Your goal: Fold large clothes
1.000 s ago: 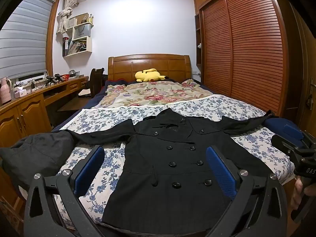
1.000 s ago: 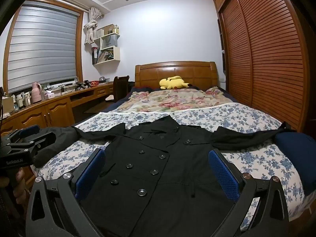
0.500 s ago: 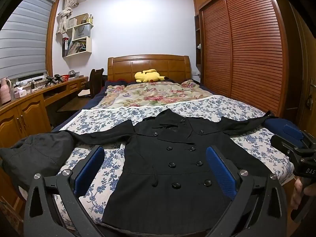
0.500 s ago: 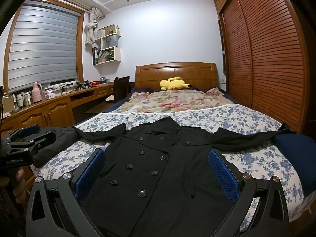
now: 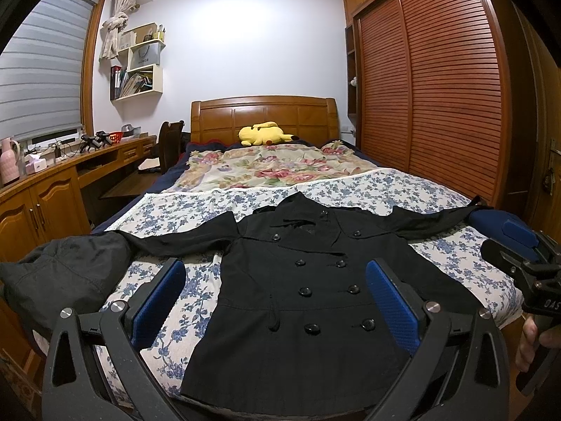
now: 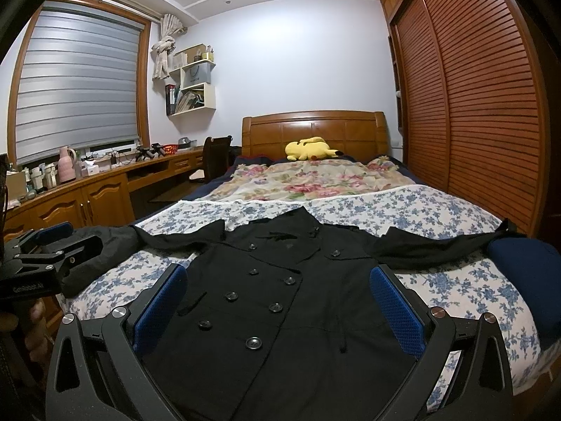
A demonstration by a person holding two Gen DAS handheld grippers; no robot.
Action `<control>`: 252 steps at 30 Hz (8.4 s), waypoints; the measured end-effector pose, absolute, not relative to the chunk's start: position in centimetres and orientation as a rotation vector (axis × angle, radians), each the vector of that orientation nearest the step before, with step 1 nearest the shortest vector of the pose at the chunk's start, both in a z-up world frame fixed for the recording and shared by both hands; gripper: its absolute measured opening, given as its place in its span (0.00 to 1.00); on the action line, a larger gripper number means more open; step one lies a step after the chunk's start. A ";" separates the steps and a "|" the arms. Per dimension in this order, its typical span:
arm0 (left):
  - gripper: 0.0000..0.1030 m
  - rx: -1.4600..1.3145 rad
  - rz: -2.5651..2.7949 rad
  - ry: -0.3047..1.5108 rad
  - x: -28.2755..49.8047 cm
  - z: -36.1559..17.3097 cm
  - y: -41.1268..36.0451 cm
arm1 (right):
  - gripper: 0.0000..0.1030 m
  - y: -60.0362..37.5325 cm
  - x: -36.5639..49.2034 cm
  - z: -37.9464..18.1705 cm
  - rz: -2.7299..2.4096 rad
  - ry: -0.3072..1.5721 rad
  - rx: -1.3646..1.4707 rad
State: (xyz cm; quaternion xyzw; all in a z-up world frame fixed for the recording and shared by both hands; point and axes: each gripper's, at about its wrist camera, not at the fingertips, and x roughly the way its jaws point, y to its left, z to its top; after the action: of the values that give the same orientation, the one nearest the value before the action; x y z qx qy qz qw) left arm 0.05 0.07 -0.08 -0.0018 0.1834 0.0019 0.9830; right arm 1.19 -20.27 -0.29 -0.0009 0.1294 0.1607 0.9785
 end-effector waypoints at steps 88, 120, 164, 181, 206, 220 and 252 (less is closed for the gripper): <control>0.60 -0.267 0.226 0.851 31.7 -13.8 25.8 | 1.00 -10.8 22.7 -9.0 0.567 0.606 -0.273; 0.09 -0.473 0.294 0.911 33.3 -17.3 28.5 | 1.00 -10.7 23.0 -9.5 0.571 0.615 -0.253; 0.64 -0.076 -0.084 0.645 24.4 -4.3 12.7 | 1.00 -13.4 21.8 -7.8 0.540 0.595 -0.224; 0.65 -0.261 0.109 0.872 29.2 -14.6 23.3 | 1.00 -13.1 21.4 -7.9 0.552 0.582 -0.257; 0.05 -0.082 -0.157 0.622 26.2 -4.5 8.4 | 1.00 -16.5 19.8 -6.9 0.492 0.561 -0.264; 0.05 0.034 -0.363 0.522 22.5 -1.2 -3.8 | 1.00 -24.2 15.7 -3.9 0.309 0.536 -0.204; 0.73 -0.009 -0.405 0.550 13.8 0.3 -3.5 | 1.00 -28.2 12.5 -2.7 0.286 0.540 -0.049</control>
State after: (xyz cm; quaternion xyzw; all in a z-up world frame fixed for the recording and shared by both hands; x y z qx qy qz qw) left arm 13.82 -3.53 0.25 -0.0044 0.2697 -0.1988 0.9422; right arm 12.46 -28.24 -2.67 -0.0240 0.2660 0.1406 0.9534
